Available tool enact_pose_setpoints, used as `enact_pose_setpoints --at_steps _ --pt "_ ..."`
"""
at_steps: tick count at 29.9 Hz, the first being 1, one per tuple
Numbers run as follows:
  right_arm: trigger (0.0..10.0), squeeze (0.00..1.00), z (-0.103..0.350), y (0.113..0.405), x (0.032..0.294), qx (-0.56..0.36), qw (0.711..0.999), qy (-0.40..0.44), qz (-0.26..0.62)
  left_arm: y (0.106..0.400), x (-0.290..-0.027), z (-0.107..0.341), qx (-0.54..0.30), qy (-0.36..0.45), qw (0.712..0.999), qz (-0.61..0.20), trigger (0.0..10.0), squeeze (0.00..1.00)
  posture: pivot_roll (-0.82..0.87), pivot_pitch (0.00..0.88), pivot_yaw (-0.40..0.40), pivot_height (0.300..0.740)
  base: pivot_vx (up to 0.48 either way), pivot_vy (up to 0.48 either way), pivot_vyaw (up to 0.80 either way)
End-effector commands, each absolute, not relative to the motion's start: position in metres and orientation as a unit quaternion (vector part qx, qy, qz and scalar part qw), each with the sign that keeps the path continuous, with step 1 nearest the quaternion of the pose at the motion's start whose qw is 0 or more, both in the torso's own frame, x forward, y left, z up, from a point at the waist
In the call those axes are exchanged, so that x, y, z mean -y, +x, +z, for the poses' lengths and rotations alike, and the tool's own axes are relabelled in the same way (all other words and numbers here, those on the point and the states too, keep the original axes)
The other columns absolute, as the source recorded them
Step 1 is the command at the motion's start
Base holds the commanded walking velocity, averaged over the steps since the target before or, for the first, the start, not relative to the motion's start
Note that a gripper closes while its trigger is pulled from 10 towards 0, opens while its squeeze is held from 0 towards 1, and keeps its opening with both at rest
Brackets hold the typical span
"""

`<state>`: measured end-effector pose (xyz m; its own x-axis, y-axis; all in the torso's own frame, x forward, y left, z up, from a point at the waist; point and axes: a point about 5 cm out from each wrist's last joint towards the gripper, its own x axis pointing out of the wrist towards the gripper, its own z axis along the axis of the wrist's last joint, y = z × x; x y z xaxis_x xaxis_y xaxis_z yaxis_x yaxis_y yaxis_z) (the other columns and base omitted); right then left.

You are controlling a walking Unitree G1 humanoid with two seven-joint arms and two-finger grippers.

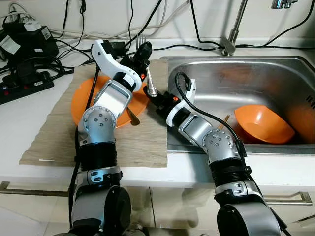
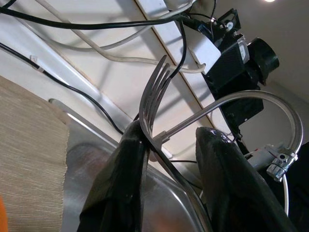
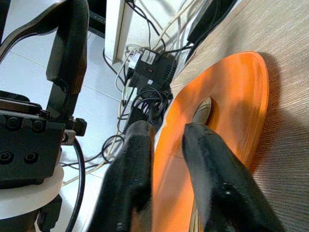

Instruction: Kitchen organization

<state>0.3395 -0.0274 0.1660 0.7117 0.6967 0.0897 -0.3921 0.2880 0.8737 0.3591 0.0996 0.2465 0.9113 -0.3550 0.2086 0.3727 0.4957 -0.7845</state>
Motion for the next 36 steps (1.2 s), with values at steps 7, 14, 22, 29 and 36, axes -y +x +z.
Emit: enact_pose_setpoints --at_steps 7,14,22,29,36 --pt "0.0 0.00 0.195 0.327 -0.025 -0.153 0.736 0.519 0.407 0.356 -0.083 0.253 0.007 -0.470 0.852 -0.231 0.0 0.00 -0.01 0.025 0.071 0.740 0.000 0.000 0.00" --pt "0.0 0.00 0.195 0.327 -0.025 -0.153 0.736 0.519 0.407 0.356 -0.083 0.253 0.007 -0.470 0.852 -0.231 0.0 0.00 -0.01 0.025 0.071 0.740 0.000 0.000 0.00" --pt "10.0 0.00 0.179 0.325 -0.020 -0.162 0.790 0.431 0.405 0.360 -0.094 0.239 0.000 -0.445 0.871 -0.211 0.0 0.00 -0.01 0.000 0.070 0.740 0.000 0.000 0.00" --pt "10.0 1.00 0.178 0.326 -0.019 -0.158 0.801 0.417 0.399 0.361 -0.097 0.237 0.000 -0.435 0.876 -0.207 0.0 0.00 -0.01 0.000 0.071 0.740 0.000 0.000 0.00" --pt "10.0 1.00 0.181 0.324 -0.019 -0.146 0.802 0.412 0.406 0.362 -0.098 0.233 -0.001 -0.428 0.880 -0.204 0.0 0.00 -0.01 0.002 0.069 0.740 0.000 0.000 0.00"
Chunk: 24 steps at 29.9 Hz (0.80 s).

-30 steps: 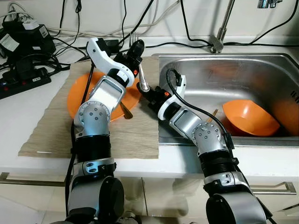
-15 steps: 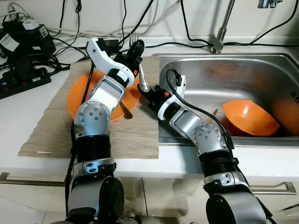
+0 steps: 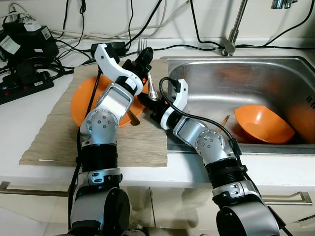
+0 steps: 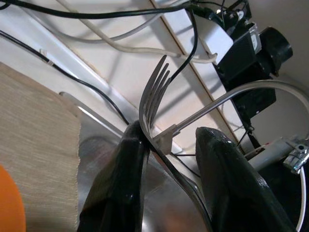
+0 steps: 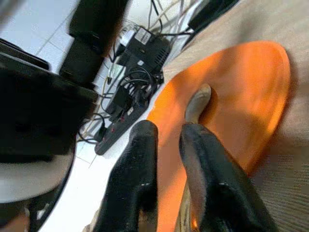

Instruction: Kitchen organization

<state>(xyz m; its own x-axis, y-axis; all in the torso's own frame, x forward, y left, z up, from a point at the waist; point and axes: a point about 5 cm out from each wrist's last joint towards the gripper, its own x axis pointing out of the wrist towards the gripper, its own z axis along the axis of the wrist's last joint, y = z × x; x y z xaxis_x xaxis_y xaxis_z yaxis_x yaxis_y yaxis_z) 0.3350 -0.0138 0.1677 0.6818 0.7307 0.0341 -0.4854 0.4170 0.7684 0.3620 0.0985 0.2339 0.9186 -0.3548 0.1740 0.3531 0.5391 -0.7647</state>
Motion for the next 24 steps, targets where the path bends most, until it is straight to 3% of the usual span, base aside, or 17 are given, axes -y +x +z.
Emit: enact_pose_setpoints --at_steps 1,4,7,8,16,19,24 --pt "10.0 1.00 0.183 0.324 -0.018 -0.141 0.802 0.411 0.409 0.362 -0.098 0.233 0.000 -0.427 0.881 -0.203 0.0 0.00 -0.01 0.003 0.069 0.740 0.000 0.000 0.00" --pt "10.0 1.00 0.189 0.322 -0.016 -0.128 0.805 0.401 0.418 0.363 -0.099 0.231 -0.001 -0.424 0.883 -0.201 0.0 0.00 -0.02 0.004 0.068 0.740 0.000 0.000 0.00" --pt "10.0 1.00 0.188 0.324 -0.013 -0.116 0.842 0.326 0.415 0.361 -0.098 0.230 -0.001 -0.406 0.890 -0.208 0.0 0.00 -0.02 0.003 0.068 0.740 0.000 0.000 0.00" --pt "10.0 0.00 0.185 0.325 -0.010 -0.113 0.854 0.306 0.405 0.361 -0.100 0.227 -0.001 -0.400 0.893 -0.207 0.0 0.00 -0.01 0.005 0.068 0.740 0.000 0.000 0.00" --pt "10.0 0.00 0.178 0.337 0.041 -0.011 0.959 0.078 0.271 0.358 -0.131 0.208 -0.005 -0.297 0.939 -0.175 0.0 0.00 -0.02 0.010 0.071 0.740 0.000 0.000 0.00" --pt "10.0 0.00 0.183 0.342 0.063 0.024 0.976 0.037 0.212 0.359 -0.146 0.208 0.000 -0.277 0.947 -0.162 0.0 0.00 -0.02 0.006 0.073 0.740 0.000 0.000 0.00" --pt "10.0 0.00 0.185 0.343 0.070 0.039 0.980 0.028 0.193 0.359 -0.149 0.209 0.006 -0.268 0.950 -0.162 0.0 0.00 -0.02 0.004 0.073 0.740 0.000 0.000 0.00"
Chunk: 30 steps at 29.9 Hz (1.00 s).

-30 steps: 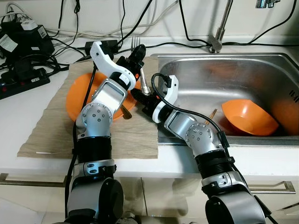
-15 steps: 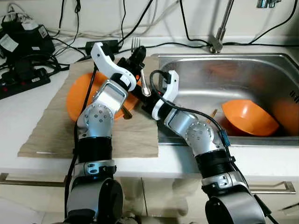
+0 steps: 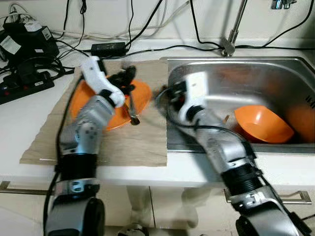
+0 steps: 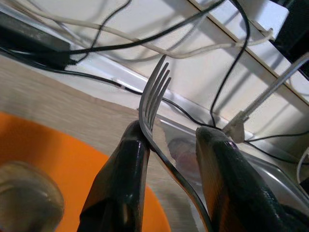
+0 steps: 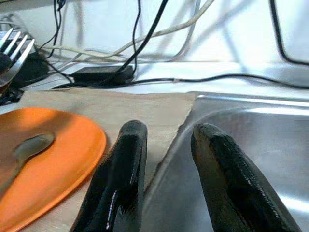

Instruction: Kitchen organization

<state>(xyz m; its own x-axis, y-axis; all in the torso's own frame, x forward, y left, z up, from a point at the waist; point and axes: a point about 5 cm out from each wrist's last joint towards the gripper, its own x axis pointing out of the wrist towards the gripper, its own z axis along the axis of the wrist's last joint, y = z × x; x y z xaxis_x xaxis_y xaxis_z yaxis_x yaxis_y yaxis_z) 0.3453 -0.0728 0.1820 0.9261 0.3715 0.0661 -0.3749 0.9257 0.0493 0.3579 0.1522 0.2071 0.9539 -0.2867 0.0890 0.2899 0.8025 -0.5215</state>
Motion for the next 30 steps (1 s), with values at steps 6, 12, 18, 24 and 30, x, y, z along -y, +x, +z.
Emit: enact_pose_setpoints --at_steps 6,12,18,24,30 --pt "10.0 0.00 0.187 0.338 0.075 0.068 0.982 0.003 0.176 0.353 -0.156 0.208 0.008 -0.226 0.958 -0.175 0.0 0.00 -0.03 0.000 0.079 0.740 0.000 0.000 0.00" --pt "10.0 0.00 0.185 0.337 0.091 0.081 0.988 -0.013 0.129 0.340 -0.179 0.195 -0.010 -0.156 0.973 -0.167 0.0 0.00 -0.02 0.000 0.084 0.740 0.000 0.000 0.00" --pt "10.0 0.00 0.187 0.335 0.105 0.105 0.990 -0.044 0.088 0.332 -0.204 0.187 -0.019 -0.104 0.985 -0.138 0.0 0.00 -0.02 0.000 0.086 0.740 0.000 0.000 0.00" --pt "10.0 0.00 0.185 0.331 0.112 0.122 0.989 -0.068 0.055 0.324 -0.222 0.188 0.009 -0.052 0.995 -0.082 0.0 0.00 -0.01 0.000 0.088 0.740 0.000 0.000 0.00" --pt "10.0 0.00 0.188 0.330 0.114 0.150 0.985 -0.087 0.026 0.322 -0.233 0.200 0.088 0.016 0.996 0.014 0.0 0.00 -0.02 0.000 0.088 0.740 0.000 0.000 0.00"
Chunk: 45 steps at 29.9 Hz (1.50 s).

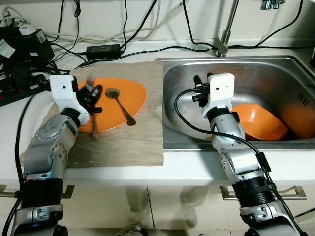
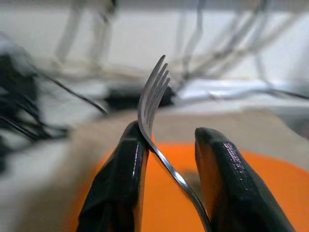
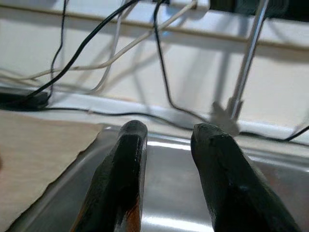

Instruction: Kitchen organization

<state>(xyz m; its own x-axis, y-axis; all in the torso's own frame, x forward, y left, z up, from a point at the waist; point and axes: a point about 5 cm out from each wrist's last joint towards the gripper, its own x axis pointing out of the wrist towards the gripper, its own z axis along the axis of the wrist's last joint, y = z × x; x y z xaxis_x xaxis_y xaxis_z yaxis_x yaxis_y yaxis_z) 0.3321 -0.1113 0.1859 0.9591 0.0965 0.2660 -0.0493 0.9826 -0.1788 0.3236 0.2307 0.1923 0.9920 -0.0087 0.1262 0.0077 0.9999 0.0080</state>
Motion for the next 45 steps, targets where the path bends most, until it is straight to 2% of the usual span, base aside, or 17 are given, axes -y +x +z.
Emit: enact_pose_setpoints --at_steps 1,4,9,13,17,23,45 --pt "10.0 0.00 0.188 0.330 0.114 0.150 0.985 -0.087 0.026 0.322 -0.233 0.200 0.088 0.016 0.996 0.014 0.0 0.00 -0.02 0.000 0.088 0.740 0.000 0.000 0.00" --pt "10.0 0.00 0.186 0.330 0.115 0.150 0.985 -0.087 0.016 0.321 -0.237 0.200 0.100 0.016 0.994 0.047 0.0 0.00 -0.02 0.000 0.087 0.740 0.000 0.000 0.00" --pt "10.0 0.00 0.179 0.331 0.112 0.141 0.986 -0.082 0.021 0.324 -0.233 0.188 0.088 0.009 0.995 0.046 0.0 0.00 -0.03 0.000 0.086 0.740 0.000 0.000 0.00" --pt "10.0 0.00 0.168 0.331 0.112 0.132 0.987 -0.085 0.018 0.322 -0.220 0.173 0.067 -0.012 0.997 0.024 0.0 0.00 -0.03 0.000 0.086 0.740 0.000 0.000 0.00" --pt "10.0 0.00 0.165 0.329 0.118 0.138 0.986 -0.098 -0.005 0.322 -0.213 0.178 0.078 -0.034 0.996 0.002 0.0 0.00 -0.03 0.000 0.088 0.740 0.000 0.000 0.00" --pt "10.0 0.00 0.161 0.328 0.113 0.143 0.984 -0.107 -0.002 0.322 -0.205 0.178 0.076 -0.042 0.996 -0.017 0.0 0.00 -0.03 0.000 0.093 0.740 0.000 0.000 0.00" --pt "10.0 0.00 0.161 0.330 0.111 0.149 0.983 -0.106 0.000 0.325 -0.200 0.172 0.043 -0.059 0.996 -0.041 0.0 0.00 -0.03 0.000 0.098 0.740 0.000 0.000 0.00"
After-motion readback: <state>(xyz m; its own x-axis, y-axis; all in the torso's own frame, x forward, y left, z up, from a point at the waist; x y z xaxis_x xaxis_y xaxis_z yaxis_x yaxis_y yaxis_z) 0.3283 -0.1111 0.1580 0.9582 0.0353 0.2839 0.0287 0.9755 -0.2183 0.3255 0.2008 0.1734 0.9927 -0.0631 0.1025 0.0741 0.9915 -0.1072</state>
